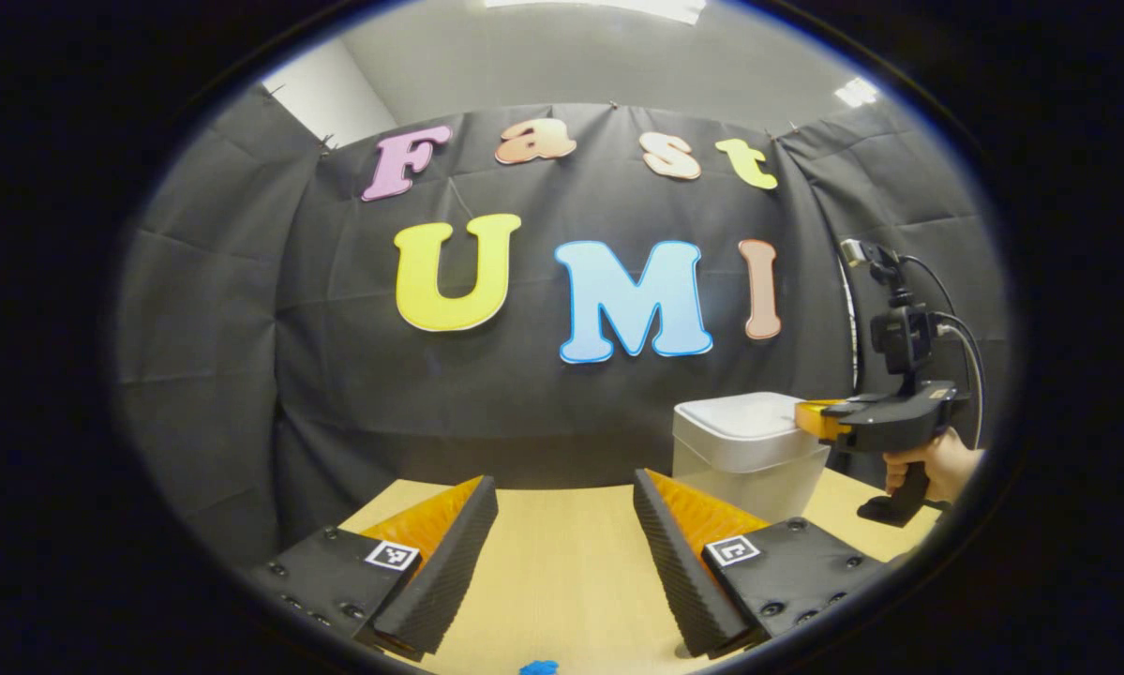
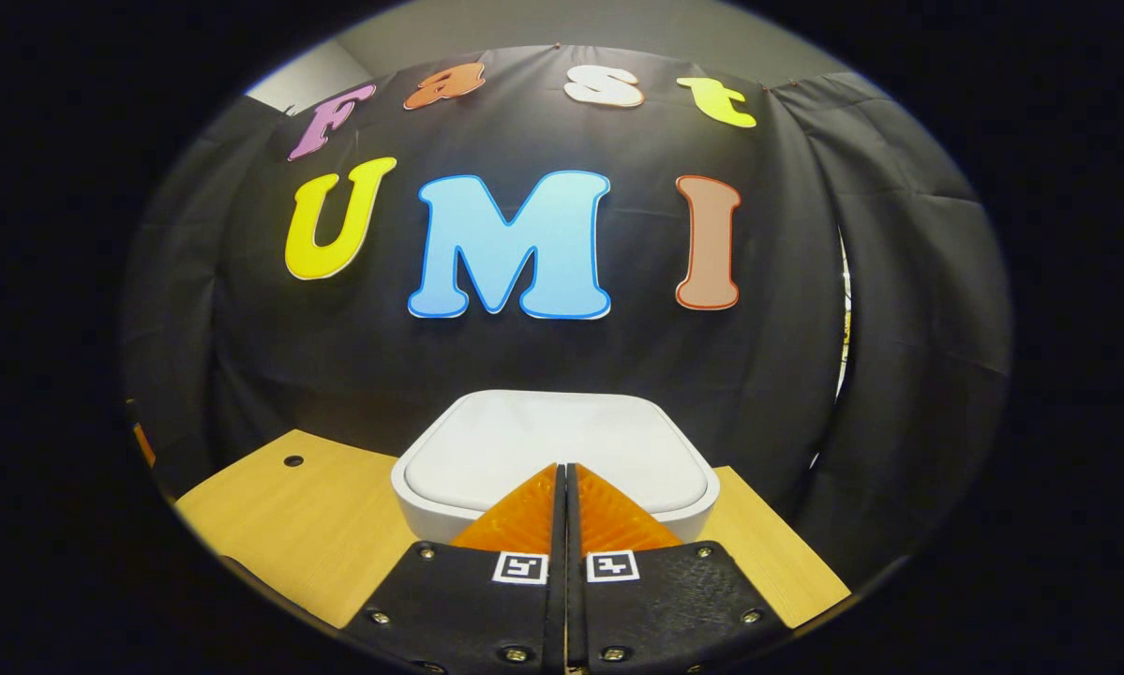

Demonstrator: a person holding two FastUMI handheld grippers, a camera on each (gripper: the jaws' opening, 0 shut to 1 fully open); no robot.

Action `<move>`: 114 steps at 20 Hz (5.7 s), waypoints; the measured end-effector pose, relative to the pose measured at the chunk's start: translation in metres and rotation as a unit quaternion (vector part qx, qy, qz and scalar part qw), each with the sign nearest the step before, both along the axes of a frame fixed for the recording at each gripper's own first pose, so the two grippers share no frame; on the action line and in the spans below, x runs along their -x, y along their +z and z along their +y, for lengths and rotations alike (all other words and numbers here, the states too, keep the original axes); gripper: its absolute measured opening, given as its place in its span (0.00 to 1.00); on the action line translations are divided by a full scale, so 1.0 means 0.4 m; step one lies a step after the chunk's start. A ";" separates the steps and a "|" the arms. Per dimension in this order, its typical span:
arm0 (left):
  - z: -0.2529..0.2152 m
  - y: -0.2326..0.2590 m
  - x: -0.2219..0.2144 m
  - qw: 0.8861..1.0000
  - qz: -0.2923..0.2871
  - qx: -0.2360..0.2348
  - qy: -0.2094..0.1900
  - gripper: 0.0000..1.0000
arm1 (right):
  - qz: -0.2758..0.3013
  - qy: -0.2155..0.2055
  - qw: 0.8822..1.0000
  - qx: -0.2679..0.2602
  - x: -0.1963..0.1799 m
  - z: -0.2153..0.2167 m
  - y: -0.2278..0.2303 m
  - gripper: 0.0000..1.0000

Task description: Press the lid of the desktop garbage bin to open it, pick up the crumpled paper on the desktop and throw it into the bin, then pick up the pop can on the desktop and drop it into the bin, and finally close the garbage bin lid.

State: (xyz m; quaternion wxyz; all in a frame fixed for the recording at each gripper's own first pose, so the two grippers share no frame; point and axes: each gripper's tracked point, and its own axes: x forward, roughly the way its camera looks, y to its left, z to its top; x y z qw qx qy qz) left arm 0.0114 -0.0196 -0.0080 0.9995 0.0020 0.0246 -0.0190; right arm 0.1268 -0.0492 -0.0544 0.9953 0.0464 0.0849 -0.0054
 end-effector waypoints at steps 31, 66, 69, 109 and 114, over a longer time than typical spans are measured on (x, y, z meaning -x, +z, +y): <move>0.012 -0.047 0.080 0.998 0.007 -0.008 0.062 0.95 | -0.096 0.043 0.994 0.017 0.227 0.013 0.154 0.04; 0.111 -0.734 0.133 0.962 0.265 -0.060 -0.030 1.00 | -0.090 -0.022 0.996 0.006 0.465 0.047 0.186 0.87; 0.112 -0.785 0.148 0.955 0.293 -0.050 -0.025 0.96 | -0.085 -0.035 0.996 0.012 0.472 0.016 0.171 0.96; -0.020 -0.478 0.087 0.977 0.210 -0.007 -0.035 0.19 | -0.053 -0.030 0.998 -0.018 0.494 -0.062 0.068 0.96; -0.119 -0.326 0.032 0.987 0.147 0.002 -0.065 0.22 | -0.048 -0.030 0.998 -0.008 0.502 -0.080 0.057 0.96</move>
